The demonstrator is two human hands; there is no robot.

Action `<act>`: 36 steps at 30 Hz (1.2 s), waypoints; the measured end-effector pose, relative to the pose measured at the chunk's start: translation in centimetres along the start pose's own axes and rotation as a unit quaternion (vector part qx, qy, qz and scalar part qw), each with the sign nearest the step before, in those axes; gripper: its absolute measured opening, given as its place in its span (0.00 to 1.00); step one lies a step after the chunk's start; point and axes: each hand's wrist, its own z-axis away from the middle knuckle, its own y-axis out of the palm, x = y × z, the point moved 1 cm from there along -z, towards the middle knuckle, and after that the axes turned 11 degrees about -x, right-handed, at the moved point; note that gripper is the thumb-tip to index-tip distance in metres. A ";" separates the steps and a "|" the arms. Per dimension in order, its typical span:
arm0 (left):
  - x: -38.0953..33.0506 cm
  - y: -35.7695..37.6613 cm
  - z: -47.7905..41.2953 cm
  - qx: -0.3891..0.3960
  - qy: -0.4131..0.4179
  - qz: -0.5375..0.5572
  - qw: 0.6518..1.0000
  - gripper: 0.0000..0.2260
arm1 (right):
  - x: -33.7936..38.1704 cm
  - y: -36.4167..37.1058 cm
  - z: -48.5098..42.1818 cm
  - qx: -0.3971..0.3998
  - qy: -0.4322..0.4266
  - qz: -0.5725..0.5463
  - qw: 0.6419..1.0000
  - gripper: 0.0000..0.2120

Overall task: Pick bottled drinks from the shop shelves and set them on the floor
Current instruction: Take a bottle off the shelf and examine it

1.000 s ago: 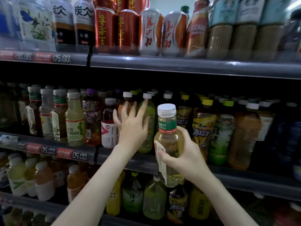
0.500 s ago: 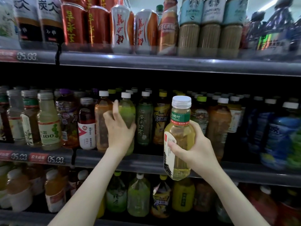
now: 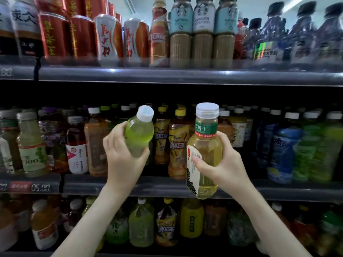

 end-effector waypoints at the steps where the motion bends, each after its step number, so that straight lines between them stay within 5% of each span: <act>1: -1.3 -0.2 -0.3 -0.009 0.010 0.022 1.000 0.33 | -0.4 -1.0 0.0 -0.007 0.001 0.001 1.000 0.32; 7: -10.1 1.2 -0.5 0.046 -0.051 0.175 0.982 0.33 | -2.7 -7.4 0.0 -0.073 0.023 0.022 0.997 0.27; 14: -16.7 7.5 3.8 0.171 -0.151 0.204 0.952 0.32 | -5.6 -15.9 1.0 -0.128 0.068 0.051 0.988 0.25; 21: -21.9 13.6 6.2 0.187 -0.212 0.244 0.928 0.32 | -8.4 -23.8 1.8 -0.167 0.101 0.093 0.976 0.24; 30: -31.2 18.0 10.0 0.206 -0.165 0.333 0.905 0.31 | -11.3 -31.8 2.2 -0.262 0.103 0.135 0.950 0.22; 36: -39.3 24.5 12.7 0.235 -0.126 0.359 0.894 0.41 | -12.7 -38.6 3.1 -0.311 0.118 0.152 0.931 0.27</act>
